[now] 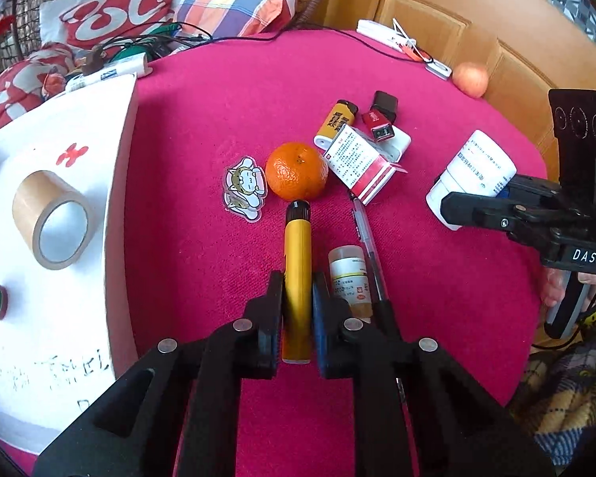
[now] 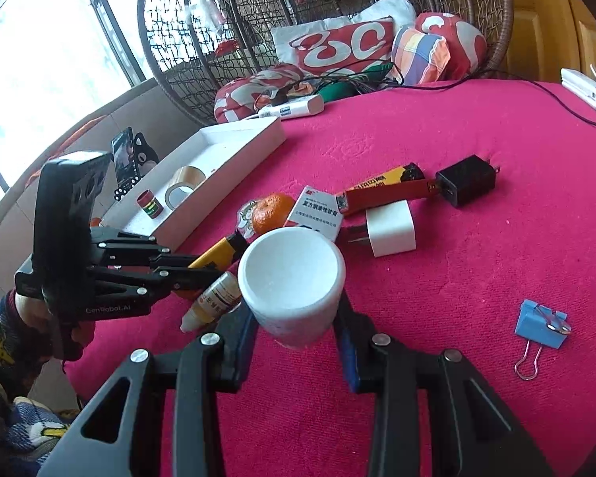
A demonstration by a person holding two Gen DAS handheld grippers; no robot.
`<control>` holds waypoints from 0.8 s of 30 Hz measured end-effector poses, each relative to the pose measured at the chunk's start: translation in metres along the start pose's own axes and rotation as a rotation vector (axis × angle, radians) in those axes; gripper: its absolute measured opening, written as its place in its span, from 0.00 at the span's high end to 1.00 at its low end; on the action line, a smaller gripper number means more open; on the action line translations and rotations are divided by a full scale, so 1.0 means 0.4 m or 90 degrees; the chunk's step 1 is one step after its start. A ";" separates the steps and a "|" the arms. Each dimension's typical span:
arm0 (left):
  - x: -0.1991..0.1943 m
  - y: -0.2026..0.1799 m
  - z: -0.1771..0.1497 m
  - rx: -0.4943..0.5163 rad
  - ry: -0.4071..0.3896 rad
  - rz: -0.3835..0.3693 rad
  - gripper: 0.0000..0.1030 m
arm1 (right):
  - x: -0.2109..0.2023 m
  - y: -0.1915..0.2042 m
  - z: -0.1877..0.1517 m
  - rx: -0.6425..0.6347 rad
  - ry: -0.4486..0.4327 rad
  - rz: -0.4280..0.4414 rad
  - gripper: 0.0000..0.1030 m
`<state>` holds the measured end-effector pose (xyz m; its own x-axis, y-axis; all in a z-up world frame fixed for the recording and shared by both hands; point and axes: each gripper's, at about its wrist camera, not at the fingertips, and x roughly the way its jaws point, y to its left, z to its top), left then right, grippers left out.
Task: Organize rigid objects
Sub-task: 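Grasp the yellow lighter with the left gripper while the right holds the white cup, then carry the white cup and yellow lighter into the white tray and open both grippers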
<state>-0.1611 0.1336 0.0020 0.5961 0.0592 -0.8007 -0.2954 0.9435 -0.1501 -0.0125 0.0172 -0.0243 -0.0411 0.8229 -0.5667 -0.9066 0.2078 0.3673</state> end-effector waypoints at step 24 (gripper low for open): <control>-0.214 0.073 -0.030 -0.105 -0.178 0.046 0.88 | -0.043 0.085 0.109 -0.049 -0.050 0.029 0.66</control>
<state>-0.2296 0.1523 0.0593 0.7442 0.2333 -0.6259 -0.4482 0.8692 -0.2090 -0.0244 0.0333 0.0300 -0.0523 0.8698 -0.4907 -0.9340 0.1313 0.3322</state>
